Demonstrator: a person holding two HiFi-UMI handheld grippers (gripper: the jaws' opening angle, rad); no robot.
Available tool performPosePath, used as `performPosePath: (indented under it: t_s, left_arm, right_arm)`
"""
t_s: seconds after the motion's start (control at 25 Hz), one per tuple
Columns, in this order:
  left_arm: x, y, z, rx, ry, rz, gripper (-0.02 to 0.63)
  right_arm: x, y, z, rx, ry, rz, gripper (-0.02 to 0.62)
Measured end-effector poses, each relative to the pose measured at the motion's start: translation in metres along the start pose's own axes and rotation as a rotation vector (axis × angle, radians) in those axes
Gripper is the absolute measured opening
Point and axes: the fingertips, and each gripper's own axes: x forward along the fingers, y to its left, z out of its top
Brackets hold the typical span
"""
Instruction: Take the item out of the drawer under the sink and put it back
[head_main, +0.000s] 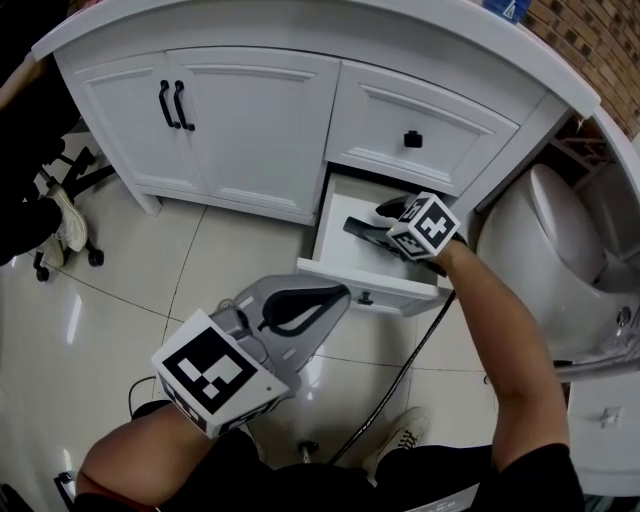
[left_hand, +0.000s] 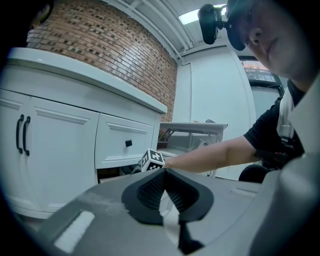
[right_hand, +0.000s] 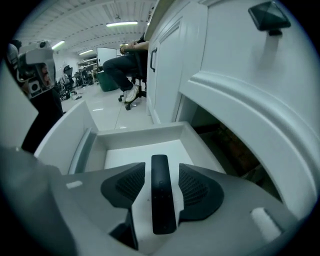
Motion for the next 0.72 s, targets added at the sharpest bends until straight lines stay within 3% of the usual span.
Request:
performPosePath:
  t_s: [0.12,0.72]
  left_arm:
    - [-0.001,0.008,-0.003,-0.005,0.028,0.016,0.006]
    - [0.000,0.018,-0.007,-0.049,0.009,0.007,0.006]
  right_arm:
    - [0.014,0.000,-0.006,0.000,0.023,0.019,0.215]
    - [0.039,0.002,-0.035,0.112,0.103,0.127,0.229]
